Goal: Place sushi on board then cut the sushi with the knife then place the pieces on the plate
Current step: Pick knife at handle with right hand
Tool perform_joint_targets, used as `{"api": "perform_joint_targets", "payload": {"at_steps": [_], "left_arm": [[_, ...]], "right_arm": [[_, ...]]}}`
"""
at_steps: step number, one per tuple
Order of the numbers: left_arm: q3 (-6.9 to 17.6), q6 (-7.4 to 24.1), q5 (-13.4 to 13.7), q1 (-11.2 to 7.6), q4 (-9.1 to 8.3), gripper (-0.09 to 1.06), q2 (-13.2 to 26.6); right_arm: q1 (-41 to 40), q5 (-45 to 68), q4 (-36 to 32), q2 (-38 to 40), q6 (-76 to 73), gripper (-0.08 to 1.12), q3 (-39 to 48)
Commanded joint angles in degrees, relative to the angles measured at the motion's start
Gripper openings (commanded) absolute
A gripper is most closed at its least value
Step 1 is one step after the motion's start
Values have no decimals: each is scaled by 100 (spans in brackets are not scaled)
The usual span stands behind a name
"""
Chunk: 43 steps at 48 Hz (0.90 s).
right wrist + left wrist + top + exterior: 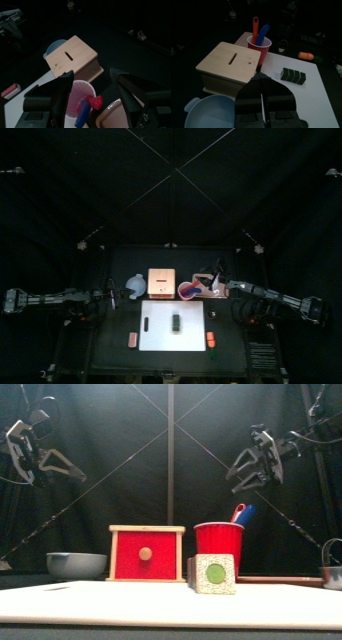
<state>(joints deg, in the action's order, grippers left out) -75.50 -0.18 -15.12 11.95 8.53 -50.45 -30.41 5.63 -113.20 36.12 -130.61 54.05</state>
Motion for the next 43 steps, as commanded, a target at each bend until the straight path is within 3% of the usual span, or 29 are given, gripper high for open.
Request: {"api": "perform_joint_targets", "payload": {"at_steps": [1,12,27,43], "left_arm": [[70,9,-26,35,9,-3,18],[70,9,-26,35,0,-3,18],[70,18,-9,53,9,-3,18],[62,35,-18,105,9,-3,18]], "right_arm": [[-299,633,35,-211,-9,92,-431],[-1099,1837,-44,-800,-26,92,-879],[-2136,3252,-659,-1230,-343,92,-1503],[-1916,4263,-1942,-1890,-1503,92,-2180]]}}
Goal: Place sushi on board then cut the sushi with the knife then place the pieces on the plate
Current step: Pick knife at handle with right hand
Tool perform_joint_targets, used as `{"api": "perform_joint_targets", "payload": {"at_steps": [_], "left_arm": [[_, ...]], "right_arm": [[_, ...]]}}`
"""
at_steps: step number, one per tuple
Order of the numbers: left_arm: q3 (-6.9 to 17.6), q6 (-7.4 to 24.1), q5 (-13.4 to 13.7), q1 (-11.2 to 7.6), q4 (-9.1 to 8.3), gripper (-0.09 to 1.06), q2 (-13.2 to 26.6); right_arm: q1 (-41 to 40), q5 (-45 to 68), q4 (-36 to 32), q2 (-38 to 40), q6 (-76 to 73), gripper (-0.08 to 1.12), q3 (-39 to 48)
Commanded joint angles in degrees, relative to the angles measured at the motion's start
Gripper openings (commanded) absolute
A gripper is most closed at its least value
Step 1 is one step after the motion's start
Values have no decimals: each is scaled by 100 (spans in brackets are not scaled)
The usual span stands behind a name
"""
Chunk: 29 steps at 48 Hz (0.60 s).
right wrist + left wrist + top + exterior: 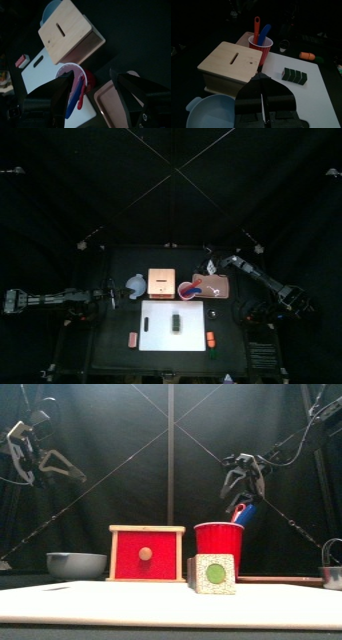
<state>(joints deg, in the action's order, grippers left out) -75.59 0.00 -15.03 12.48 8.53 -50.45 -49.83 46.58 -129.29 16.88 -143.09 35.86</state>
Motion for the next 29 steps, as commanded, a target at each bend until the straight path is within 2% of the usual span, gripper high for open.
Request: {"api": "perform_joint_targets", "payload": {"at_steps": [1,16,29], "left_arm": [[70,18,-26,53,0,-3,18],[53,18,-26,97,9,-3,18],[0,18,-18,97,0,-3,18]], "right_arm": [[26,220,-404,26,-325,92,-413],[35,1696,-870,-413,-1362,92,-1204],[176,1960,-1239,-984,-1635,92,-1731]]}}
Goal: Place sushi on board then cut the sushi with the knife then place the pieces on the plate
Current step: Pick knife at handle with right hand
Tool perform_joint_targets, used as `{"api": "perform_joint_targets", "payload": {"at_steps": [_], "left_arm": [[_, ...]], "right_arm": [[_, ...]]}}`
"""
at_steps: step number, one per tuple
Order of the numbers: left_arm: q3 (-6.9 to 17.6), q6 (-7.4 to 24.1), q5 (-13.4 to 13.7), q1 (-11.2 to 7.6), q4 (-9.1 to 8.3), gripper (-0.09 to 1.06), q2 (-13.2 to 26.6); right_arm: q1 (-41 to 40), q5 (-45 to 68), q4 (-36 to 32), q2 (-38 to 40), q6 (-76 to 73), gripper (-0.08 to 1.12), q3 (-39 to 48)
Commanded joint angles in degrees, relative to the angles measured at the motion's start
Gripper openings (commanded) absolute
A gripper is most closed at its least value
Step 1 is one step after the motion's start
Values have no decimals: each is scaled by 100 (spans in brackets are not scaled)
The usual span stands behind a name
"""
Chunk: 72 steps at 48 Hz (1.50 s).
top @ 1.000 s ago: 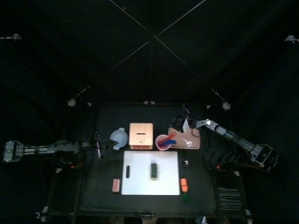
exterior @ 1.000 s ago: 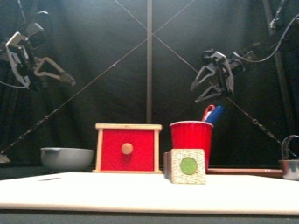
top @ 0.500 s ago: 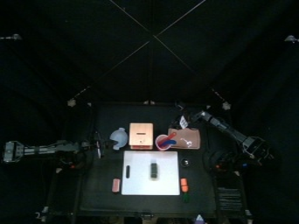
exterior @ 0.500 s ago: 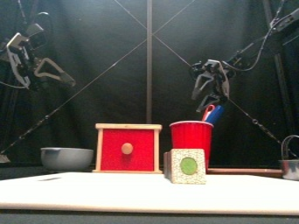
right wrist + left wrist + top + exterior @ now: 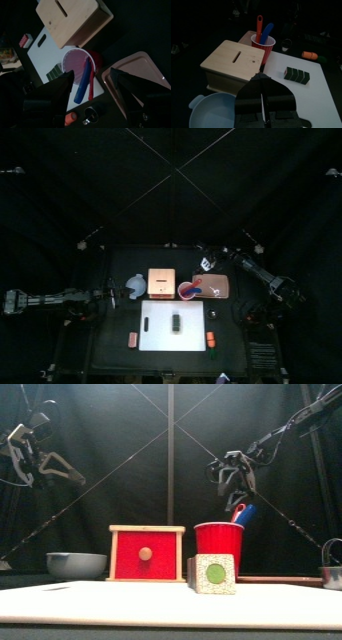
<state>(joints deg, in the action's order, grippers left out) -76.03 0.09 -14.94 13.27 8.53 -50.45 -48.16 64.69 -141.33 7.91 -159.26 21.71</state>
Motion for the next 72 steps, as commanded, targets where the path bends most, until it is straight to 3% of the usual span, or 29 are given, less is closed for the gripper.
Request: {"api": "perform_joint_targets", "payload": {"at_steps": [1,29,72], "left_arm": [[35,0,-26,18,0,-3,18],[9,9,123,18,0,-3,18],[9,0,123,26,0,-3,18]], "right_arm": [[9,193,-35,-141,-26,92,-352],[44,1538,-369,-686,-422,92,-914],[439,1846,-703,-1151,-686,92,-1011]]}}
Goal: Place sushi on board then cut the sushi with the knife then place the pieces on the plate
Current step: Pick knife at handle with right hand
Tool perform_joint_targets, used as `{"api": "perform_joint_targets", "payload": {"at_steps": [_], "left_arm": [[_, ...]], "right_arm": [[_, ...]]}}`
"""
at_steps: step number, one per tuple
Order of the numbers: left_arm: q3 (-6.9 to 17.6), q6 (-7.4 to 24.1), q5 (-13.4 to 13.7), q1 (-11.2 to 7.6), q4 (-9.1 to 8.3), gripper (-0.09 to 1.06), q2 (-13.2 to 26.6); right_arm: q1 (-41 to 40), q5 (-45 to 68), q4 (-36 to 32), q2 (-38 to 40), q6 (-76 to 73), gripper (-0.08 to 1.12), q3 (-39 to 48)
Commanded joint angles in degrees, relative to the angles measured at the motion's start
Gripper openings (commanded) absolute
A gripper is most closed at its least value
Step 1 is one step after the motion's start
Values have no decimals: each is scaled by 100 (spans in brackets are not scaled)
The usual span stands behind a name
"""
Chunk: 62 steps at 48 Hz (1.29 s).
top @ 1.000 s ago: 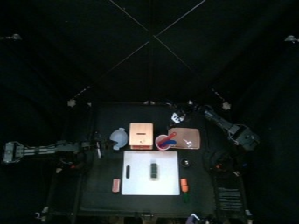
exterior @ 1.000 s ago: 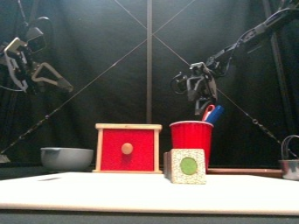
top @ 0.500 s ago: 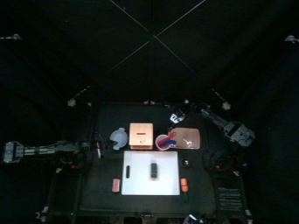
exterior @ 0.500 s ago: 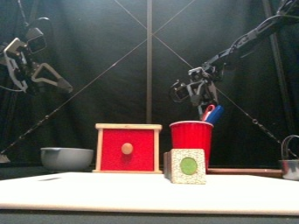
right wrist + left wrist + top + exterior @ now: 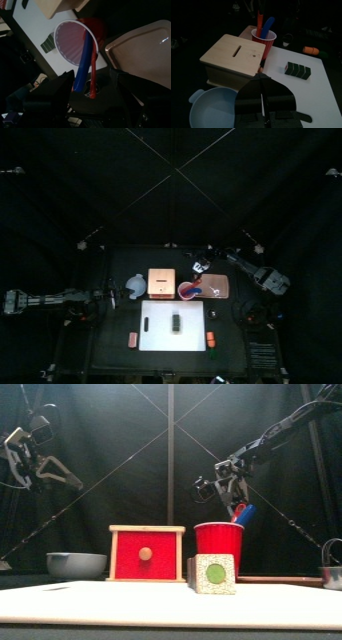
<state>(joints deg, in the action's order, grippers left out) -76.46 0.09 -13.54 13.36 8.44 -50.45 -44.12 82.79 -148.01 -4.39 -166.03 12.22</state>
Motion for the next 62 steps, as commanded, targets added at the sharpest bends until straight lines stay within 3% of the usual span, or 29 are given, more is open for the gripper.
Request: {"api": "perform_joint_targets", "payload": {"at_steps": [1,55,62], "left_arm": [[44,0,-18,18,9,-2,18],[-35,9,-9,18,9,-2,18],[-44,0,-18,18,9,-3,18]], "right_arm": [[44,44,-35,70,-9,92,-62],[299,97,-123,-229,-53,91,18],[290,105,-132,-255,-53,84,18]]}}
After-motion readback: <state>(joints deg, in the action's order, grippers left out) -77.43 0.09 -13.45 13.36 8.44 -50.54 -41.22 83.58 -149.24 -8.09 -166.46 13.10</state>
